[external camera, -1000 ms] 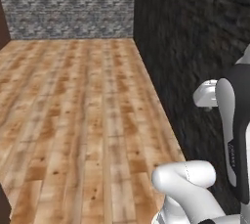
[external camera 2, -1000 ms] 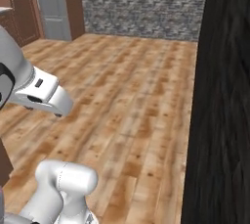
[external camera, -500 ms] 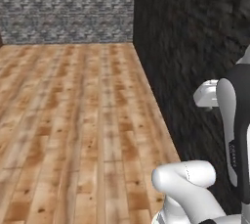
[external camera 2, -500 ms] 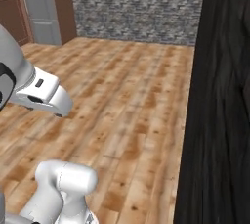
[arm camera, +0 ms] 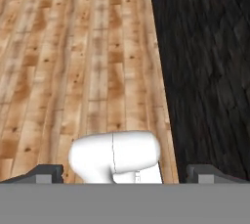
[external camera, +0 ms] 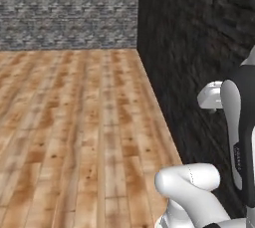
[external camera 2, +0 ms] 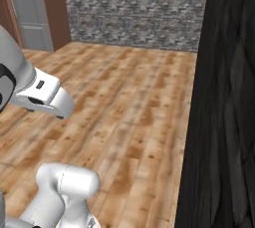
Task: Get the candle and the beer from the cabinet and move them to the dining counter.
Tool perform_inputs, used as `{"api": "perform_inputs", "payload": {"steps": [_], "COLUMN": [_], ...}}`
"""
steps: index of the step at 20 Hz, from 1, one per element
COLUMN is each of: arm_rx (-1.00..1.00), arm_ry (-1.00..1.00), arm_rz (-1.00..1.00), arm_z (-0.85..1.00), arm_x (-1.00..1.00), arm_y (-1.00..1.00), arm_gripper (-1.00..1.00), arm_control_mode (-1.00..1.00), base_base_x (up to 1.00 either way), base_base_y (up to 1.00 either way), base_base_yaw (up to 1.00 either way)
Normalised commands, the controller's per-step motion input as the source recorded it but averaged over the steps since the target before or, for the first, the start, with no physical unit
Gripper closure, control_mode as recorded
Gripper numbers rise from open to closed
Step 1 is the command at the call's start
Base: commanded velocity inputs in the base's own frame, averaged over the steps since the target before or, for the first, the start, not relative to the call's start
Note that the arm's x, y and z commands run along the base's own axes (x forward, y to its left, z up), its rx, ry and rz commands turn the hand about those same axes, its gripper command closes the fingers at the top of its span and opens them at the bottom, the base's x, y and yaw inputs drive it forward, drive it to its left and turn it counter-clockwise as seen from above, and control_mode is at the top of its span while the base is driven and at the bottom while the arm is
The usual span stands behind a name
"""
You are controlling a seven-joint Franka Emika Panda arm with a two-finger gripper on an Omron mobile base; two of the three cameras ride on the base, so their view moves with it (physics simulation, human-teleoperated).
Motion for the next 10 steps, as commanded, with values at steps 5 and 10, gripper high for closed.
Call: {"api": "perform_inputs", "payload": {"steps": [5, 10], "arm_rx": [0.0, 0.0], "arm_ry": [0.0, 0.0], "arm_rz": [0.0, 0.0], "arm_z": [0.0, 0.0], "arm_x": [0.0, 0.0], "arm_y": [0.0, 0.0], "arm_gripper": [-1.0, -1.0], "arm_control_mode": [1.0, 1.0], "base_base_x": [1.0, 1.0], "base_base_y": [-0.07, 0.0], "base_base_yaw": [0.02, 0.19]}}
